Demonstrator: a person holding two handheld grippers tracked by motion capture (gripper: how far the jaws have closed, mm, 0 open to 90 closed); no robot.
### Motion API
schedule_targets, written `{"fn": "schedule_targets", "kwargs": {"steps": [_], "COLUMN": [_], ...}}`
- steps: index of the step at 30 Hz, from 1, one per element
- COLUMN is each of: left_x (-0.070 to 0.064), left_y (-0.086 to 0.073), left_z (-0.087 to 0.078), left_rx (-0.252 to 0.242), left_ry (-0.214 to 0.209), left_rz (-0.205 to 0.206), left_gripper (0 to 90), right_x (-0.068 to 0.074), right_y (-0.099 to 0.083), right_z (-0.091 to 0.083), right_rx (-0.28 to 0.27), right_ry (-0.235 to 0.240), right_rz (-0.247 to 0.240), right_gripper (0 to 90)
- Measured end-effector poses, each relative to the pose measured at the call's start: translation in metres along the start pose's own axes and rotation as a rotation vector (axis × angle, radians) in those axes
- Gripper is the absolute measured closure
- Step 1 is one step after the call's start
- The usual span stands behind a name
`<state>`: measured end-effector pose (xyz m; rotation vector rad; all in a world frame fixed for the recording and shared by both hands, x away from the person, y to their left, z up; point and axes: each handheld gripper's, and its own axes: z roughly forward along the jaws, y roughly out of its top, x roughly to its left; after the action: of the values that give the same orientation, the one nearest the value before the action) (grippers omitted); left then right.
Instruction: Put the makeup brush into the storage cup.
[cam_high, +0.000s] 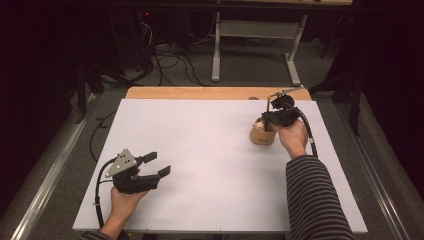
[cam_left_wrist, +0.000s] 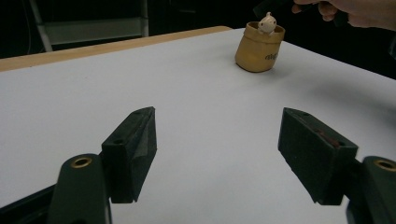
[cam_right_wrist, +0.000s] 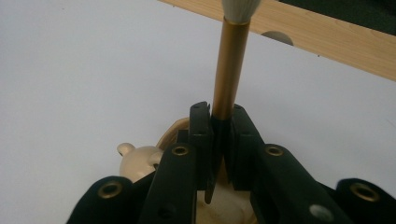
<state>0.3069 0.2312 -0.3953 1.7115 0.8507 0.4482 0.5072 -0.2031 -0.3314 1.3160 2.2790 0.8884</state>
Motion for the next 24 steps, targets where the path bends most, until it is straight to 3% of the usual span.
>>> {"fn": "schedule_targets", "kwargs": {"steps": [1, 3, 9, 24], "left_x": [0.0, 0.0, 0.0, 0.0], "left_y": [0.0, 0.0, 0.0, 0.0], "left_z": [0.0, 0.0, 0.0, 0.001], "left_rx": [0.0, 0.0, -0.001, 0.0], "left_ry": [0.0, 0.001, 0.001, 0.001], "left_rz": [0.001, 0.001, 0.001, 0.001], "left_gripper": [28.6, 28.6, 28.6, 28.5], "right_x": [0.0, -0.001, -0.002, -0.004], "right_y": [0.0, 0.0, -0.003, -0.011], "right_z": [0.0, 0.001, -0.002, -0.034], "right_rx": [0.0, 0.002, -0.014, -0.119], "right_ry": [0.002, 0.001, -0.011, 0.003], "right_rz": [0.004, 0.022, 0.038, 0.031], "right_gripper": [84.1, 74.8, 64.2, 52.6]}}
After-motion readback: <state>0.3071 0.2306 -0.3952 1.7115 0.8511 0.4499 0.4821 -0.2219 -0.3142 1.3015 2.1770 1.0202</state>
